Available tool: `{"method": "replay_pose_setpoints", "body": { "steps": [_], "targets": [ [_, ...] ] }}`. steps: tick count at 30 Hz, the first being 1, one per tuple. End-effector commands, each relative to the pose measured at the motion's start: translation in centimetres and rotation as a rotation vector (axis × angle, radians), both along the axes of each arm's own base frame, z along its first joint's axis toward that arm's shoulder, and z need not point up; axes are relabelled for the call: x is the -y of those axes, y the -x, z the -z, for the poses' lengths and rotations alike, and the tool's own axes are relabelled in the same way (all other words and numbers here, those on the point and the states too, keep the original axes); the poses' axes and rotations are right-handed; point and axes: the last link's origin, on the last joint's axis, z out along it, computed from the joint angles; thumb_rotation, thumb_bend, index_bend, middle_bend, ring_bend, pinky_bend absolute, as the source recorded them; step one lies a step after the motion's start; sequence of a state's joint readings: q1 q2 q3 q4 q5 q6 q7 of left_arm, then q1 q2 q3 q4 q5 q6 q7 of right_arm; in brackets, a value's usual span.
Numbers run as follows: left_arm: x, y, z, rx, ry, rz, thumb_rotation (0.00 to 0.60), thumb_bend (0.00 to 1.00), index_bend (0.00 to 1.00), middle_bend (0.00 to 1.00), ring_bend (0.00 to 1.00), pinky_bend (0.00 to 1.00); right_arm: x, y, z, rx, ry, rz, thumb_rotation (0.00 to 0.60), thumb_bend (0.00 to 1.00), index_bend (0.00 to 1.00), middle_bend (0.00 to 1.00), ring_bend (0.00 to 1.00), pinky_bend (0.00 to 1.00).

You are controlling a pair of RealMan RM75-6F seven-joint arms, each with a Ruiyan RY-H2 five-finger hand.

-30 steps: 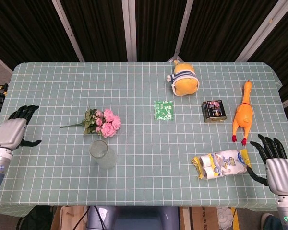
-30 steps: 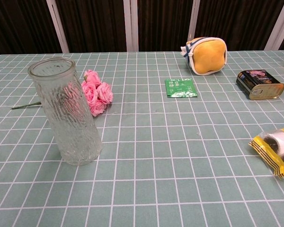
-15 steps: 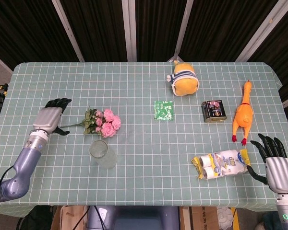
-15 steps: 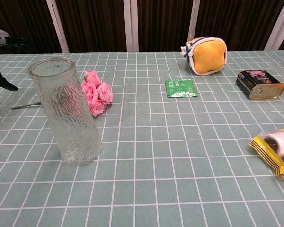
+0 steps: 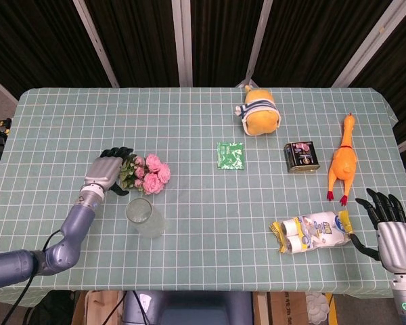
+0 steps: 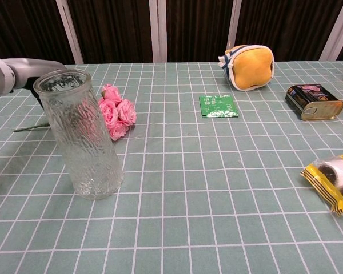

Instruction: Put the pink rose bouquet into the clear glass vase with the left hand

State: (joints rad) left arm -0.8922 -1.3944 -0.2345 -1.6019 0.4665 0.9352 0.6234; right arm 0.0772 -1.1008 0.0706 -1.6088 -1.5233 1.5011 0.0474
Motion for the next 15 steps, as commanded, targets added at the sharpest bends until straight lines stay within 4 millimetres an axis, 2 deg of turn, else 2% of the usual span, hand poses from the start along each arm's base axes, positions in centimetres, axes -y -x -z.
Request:
{"method": "replay_pose_setpoints", "body": {
  "steps": [1, 7, 15],
  "targets": [
    [-0.7, -0.9, 1.2, -0.010, -0.024, 0.000, 0.600, 0.09, 0.03, 0.03, 0.00, 0.05, 0.0, 0.0, 0.0, 0.002, -0.001, -0.001, 0.600, 0.28, 0.21, 0.09, 0.08, 0.00],
    [-1.1, -1.7, 3.2, -0.063, -0.004, -0.003, 0.600, 0.12, 0.03, 0.05, 0.00, 0.08, 0.0, 0.1, -0.2, 0.007, 0.004, 0.003, 0.600, 0.28, 0.21, 0.09, 0.08, 0.00],
    [-1.4, -2.0, 5.1, -0.123, 0.004, -0.009, 0.600, 0.21, 0.09, 0.15, 0.06, 0.16, 0.0, 0.3, -0.4, 0.020, 0.009, 0.006, 0.600, 0.28, 0.21, 0.09, 0.08, 0.00]
  ]
}}
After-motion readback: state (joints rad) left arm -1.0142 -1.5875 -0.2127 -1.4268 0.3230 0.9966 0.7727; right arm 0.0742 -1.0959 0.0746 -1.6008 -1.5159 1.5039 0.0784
